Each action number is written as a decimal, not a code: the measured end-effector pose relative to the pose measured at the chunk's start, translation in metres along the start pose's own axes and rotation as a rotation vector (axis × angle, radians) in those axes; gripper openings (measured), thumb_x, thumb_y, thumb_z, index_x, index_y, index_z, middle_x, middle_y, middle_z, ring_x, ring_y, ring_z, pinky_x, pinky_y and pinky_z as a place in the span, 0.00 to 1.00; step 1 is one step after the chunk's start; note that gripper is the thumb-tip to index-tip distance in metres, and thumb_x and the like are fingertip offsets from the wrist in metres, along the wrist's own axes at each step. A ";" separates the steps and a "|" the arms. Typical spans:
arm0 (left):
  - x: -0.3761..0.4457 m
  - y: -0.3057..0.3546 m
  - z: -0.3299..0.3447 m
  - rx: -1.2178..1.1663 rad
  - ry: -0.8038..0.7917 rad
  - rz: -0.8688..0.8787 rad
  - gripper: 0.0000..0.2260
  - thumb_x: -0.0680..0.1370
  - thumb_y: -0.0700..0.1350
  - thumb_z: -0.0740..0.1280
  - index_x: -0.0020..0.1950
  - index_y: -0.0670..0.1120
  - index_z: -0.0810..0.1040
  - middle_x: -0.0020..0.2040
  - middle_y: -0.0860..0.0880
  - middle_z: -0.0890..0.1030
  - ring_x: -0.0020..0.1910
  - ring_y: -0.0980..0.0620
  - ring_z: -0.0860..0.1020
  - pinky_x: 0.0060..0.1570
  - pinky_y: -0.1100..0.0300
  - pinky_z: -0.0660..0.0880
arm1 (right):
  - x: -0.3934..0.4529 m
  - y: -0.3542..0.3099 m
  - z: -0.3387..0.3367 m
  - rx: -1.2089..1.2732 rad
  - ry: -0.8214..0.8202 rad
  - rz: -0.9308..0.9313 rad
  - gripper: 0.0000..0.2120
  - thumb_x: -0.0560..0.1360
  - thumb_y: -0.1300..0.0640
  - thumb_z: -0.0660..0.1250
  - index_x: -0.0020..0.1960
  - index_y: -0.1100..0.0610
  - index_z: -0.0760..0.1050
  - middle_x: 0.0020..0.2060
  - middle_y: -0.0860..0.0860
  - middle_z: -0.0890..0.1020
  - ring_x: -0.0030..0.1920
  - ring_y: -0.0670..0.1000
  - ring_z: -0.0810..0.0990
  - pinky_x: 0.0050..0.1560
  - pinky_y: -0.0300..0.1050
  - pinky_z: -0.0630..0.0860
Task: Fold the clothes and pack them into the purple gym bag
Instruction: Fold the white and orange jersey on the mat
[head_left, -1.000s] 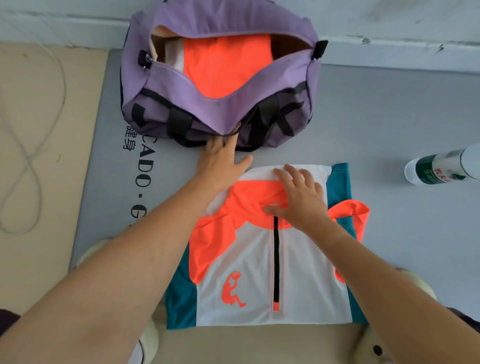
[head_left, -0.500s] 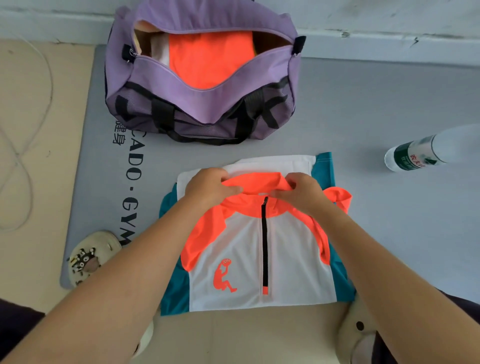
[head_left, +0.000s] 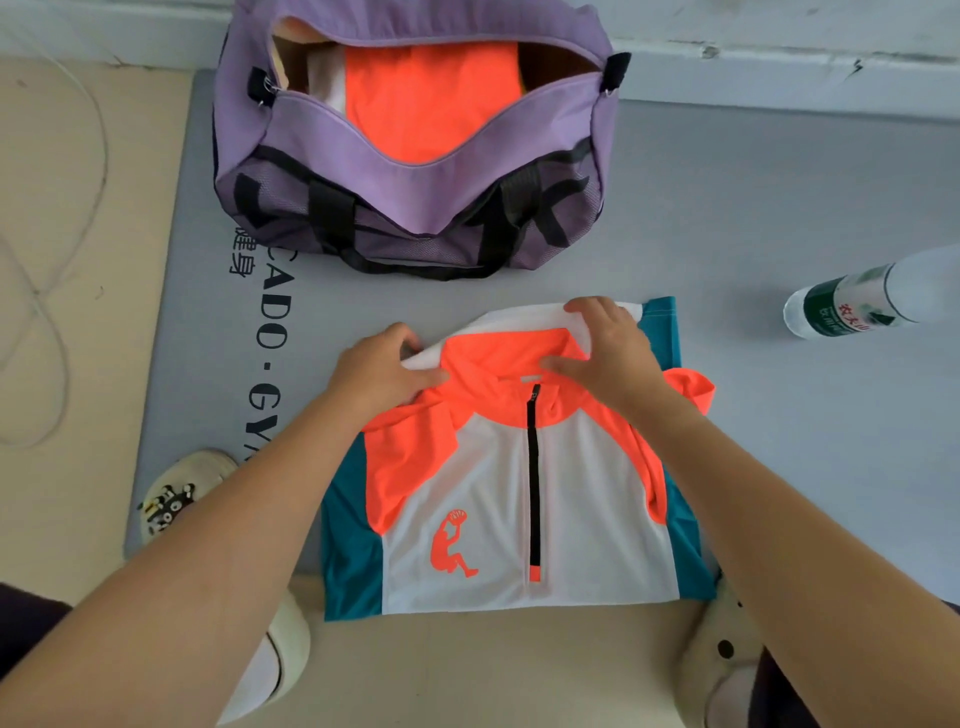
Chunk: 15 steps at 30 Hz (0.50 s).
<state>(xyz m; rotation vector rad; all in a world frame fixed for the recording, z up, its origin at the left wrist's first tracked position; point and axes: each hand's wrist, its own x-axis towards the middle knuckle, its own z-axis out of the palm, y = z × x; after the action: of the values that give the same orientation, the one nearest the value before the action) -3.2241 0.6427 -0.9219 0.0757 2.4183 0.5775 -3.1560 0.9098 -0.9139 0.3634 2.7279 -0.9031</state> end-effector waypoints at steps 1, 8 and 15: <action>0.002 0.001 -0.002 -0.018 -0.066 -0.015 0.16 0.68 0.59 0.75 0.42 0.49 0.77 0.36 0.54 0.80 0.36 0.53 0.77 0.38 0.58 0.71 | 0.002 -0.005 0.005 -0.034 -0.033 -0.026 0.36 0.66 0.46 0.78 0.69 0.55 0.70 0.66 0.51 0.72 0.67 0.55 0.68 0.64 0.55 0.68; 0.006 0.000 -0.036 0.002 -0.320 -0.022 0.18 0.68 0.54 0.77 0.32 0.48 0.71 0.31 0.53 0.70 0.30 0.54 0.68 0.29 0.58 0.62 | 0.000 -0.011 0.037 -0.270 -0.039 -0.018 0.40 0.66 0.41 0.74 0.73 0.47 0.63 0.75 0.47 0.62 0.74 0.53 0.58 0.68 0.54 0.62; 0.001 -0.018 -0.053 -0.044 0.286 0.029 0.13 0.70 0.52 0.74 0.39 0.47 0.73 0.34 0.50 0.75 0.35 0.47 0.72 0.35 0.55 0.65 | 0.001 -0.014 0.036 -0.284 -0.054 -0.006 0.41 0.67 0.40 0.74 0.75 0.47 0.61 0.75 0.47 0.60 0.75 0.53 0.56 0.69 0.56 0.60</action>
<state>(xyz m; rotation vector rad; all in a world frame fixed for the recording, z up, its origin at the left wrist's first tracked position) -3.2552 0.6065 -0.8927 0.0093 2.6827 0.6954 -3.1556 0.8774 -0.9346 0.2708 2.7550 -0.5068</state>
